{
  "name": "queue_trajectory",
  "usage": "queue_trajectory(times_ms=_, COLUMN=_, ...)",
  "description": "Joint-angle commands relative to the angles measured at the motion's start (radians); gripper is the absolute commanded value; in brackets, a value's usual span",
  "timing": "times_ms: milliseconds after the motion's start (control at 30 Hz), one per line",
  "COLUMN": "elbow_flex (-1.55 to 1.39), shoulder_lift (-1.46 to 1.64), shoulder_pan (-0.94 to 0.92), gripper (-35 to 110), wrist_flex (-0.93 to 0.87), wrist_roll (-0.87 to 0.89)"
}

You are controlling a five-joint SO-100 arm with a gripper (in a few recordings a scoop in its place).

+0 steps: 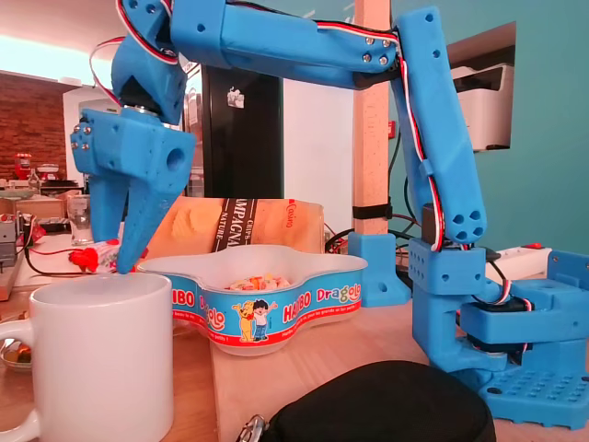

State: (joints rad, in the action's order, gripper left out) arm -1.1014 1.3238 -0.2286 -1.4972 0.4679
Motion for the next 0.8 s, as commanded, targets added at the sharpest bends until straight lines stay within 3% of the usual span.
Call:
queue_trajectory(times_ms=0, elbow_flex=0.005, shoulder_lift=0.038, shoulder_pan=0.023, gripper=-3, wrist_flex=-0.002, wrist_roll=0.006)
queue_trajectory(times_ms=767, elbow_flex=0.006, shoulder_lift=0.035, shoulder_pan=0.031, gripper=-3, wrist_flex=-0.002, wrist_roll=0.008)
